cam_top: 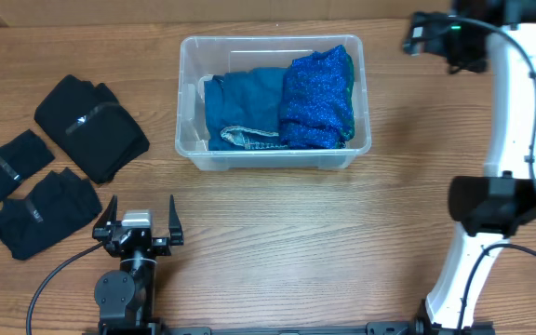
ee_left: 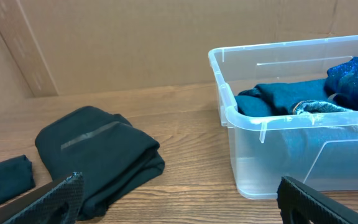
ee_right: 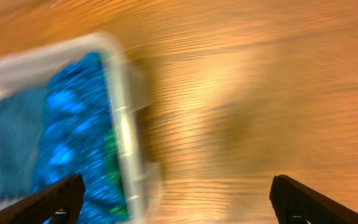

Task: Pack container
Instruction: 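Raise the right arm away and reach the left gripper toward the black clothes, then grasp the folded black garment with the left gripper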

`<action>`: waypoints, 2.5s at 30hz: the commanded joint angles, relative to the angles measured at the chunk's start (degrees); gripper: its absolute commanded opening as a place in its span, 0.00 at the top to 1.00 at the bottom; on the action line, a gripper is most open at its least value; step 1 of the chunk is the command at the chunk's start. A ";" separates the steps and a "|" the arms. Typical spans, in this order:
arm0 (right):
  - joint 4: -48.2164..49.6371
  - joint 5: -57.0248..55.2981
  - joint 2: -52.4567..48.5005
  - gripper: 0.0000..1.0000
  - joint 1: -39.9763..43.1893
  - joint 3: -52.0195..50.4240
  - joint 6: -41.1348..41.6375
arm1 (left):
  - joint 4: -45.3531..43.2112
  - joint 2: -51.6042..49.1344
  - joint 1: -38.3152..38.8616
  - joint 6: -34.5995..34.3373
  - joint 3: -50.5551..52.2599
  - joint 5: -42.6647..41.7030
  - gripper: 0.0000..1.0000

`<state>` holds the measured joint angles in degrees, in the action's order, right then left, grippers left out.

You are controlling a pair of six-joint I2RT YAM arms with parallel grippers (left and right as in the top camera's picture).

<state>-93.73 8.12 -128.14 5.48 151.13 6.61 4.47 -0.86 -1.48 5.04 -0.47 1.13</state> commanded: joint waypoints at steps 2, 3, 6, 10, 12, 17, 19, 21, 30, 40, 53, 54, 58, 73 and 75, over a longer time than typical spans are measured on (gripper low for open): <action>-0.09 -0.39 2.08 0.00 8.92 1.53 3.91 | -0.20 0.59 0.37 0.98 0.20 0.35 0.00; -0.09 -0.44 2.08 0.00 10.67 1.53 3.91 | -0.26 0.59 0.37 0.98 0.20 0.35 0.00; -1.36 -0.61 2.08 0.00 15.45 1.53 3.89 | -0.15 0.59 0.37 1.36 0.20 0.35 0.00; -1.29 -0.59 2.08 0.00 18.23 1.53 3.89 | -1.20 0.59 0.37 1.88 0.20 0.90 0.00; -1.29 -0.61 2.08 0.00 18.73 1.53 3.89 | -1.73 0.59 0.37 2.03 0.20 -0.57 0.00; -1.29 -0.59 2.08 0.00 18.64 1.53 3.89 | 3.50 -2.29 0.33 1.79 -7.87 -10.10 0.00; -1.29 -0.59 2.08 0.00 18.64 1.53 3.89 | 7.87 -8.07 0.20 2.43 -15.87 -8.66 0.00; -1.29 -0.59 2.08 0.00 18.64 1.53 3.89 | 13.33 -17.22 -0.31 2.56 -25.90 -8.02 0.00; -1.29 -0.59 2.08 0.00 18.64 1.53 3.91 | 38.88 -53.22 -1.14 -0.35 -67.19 -29.33 0.00; -1.29 -0.59 2.08 0.00 18.64 1.53 3.89 | 37.70 -70.16 -16.61 -22.03 -67.25 -21.99 0.00; -1.29 -0.59 2.08 0.00 18.64 1.53 3.89 | 20.04 -101.24 -37.86 -20.24 -67.25 -46.71 0.00; -1.29 -0.59 2.08 0.00 18.64 1.53 3.91 | 18.36 -102.42 -37.66 -20.24 -67.25 -46.62 0.00; -1.29 -0.59 2.08 0.00 18.64 1.53 3.89 | 11.67 -105.90 -36.96 -20.33 -67.25 -46.60 0.00; -1.29 -0.59 2.08 0.00 18.64 1.53 3.89 | 17.51 -106.77 -37.11 -24.35 -67.25 -29.09 0.00; -1.29 -0.59 2.08 0.00 18.64 1.53 3.91 | 16.68 -107.16 -36.76 -24.09 -67.25 -28.98 0.00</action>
<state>-95.20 7.51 -128.09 24.23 151.13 10.46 21.98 -106.96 -38.65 -18.11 -66.81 -30.72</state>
